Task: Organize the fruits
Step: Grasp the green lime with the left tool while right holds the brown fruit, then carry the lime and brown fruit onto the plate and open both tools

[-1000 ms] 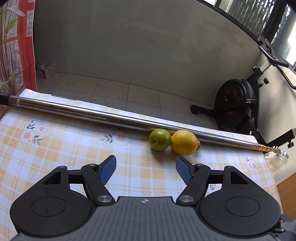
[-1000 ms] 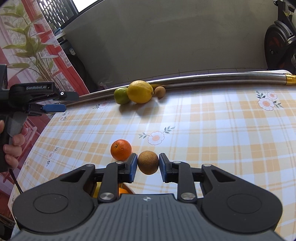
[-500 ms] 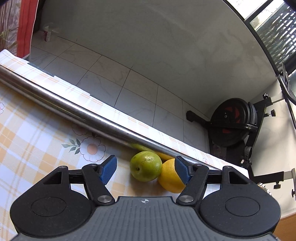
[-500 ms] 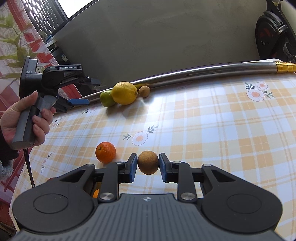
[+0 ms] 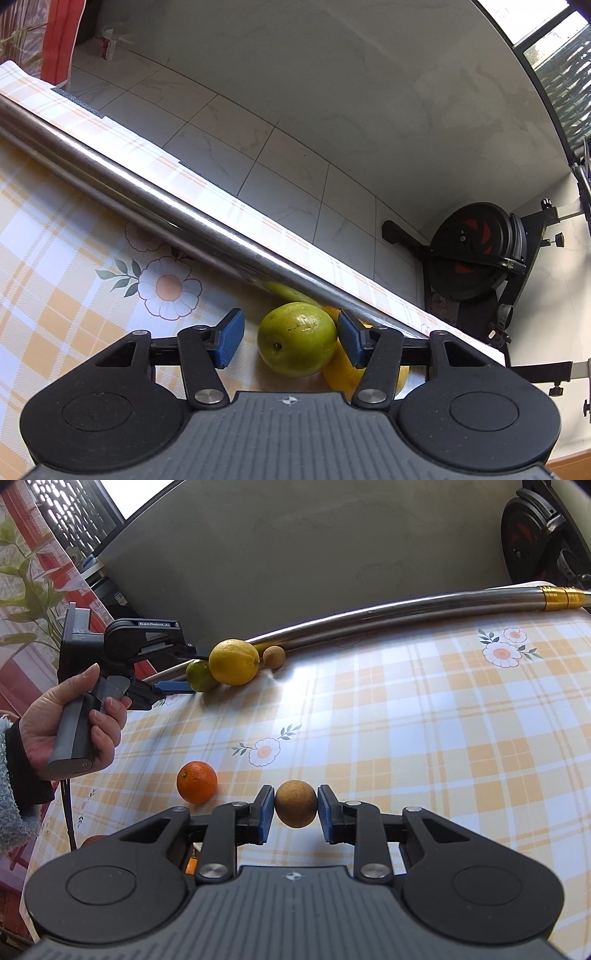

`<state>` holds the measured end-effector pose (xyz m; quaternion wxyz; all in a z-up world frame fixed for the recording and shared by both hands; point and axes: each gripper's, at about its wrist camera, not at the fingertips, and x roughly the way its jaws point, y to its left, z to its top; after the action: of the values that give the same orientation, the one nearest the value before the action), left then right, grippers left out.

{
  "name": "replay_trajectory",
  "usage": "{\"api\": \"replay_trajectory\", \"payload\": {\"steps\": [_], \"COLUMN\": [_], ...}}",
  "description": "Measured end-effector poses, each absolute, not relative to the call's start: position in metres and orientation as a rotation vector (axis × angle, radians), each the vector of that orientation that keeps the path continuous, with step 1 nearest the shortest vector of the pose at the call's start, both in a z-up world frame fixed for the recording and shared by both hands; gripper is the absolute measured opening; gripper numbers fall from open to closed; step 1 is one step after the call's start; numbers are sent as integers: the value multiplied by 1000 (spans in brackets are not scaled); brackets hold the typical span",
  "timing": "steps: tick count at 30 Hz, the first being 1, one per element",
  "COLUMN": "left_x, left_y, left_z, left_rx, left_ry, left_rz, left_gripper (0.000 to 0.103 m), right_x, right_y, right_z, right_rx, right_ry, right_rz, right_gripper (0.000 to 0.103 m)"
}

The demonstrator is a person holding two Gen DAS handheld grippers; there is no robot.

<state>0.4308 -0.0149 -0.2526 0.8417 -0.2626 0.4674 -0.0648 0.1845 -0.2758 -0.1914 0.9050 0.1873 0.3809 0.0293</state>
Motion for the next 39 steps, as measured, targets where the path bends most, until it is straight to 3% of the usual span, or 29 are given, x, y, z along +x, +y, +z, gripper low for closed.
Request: {"api": "replay_trajectory", "payload": {"steps": [1, 14, 30, 39], "left_x": [433, 397, 262, 200], "left_y": [-18, -10, 7, -1], "left_z": [-255, -241, -173, -168], "left_rx": [-554, -428, -193, -79], "left_ry": [982, 961, 859, 809], "left_rz": [-150, -210, -417, -520], "left_gripper": [50, 50, 50, 50], "right_x": [184, 181, 135, 114], "right_y": [-276, -273, -248, -231], "right_z": [-191, -188, -161, -156], "right_rx": [387, 415, 436, 414], "right_ry": [787, 775, 700, 660], "right_rz": [60, 74, 102, 93], "right_gripper": [28, 28, 28, 28]}}
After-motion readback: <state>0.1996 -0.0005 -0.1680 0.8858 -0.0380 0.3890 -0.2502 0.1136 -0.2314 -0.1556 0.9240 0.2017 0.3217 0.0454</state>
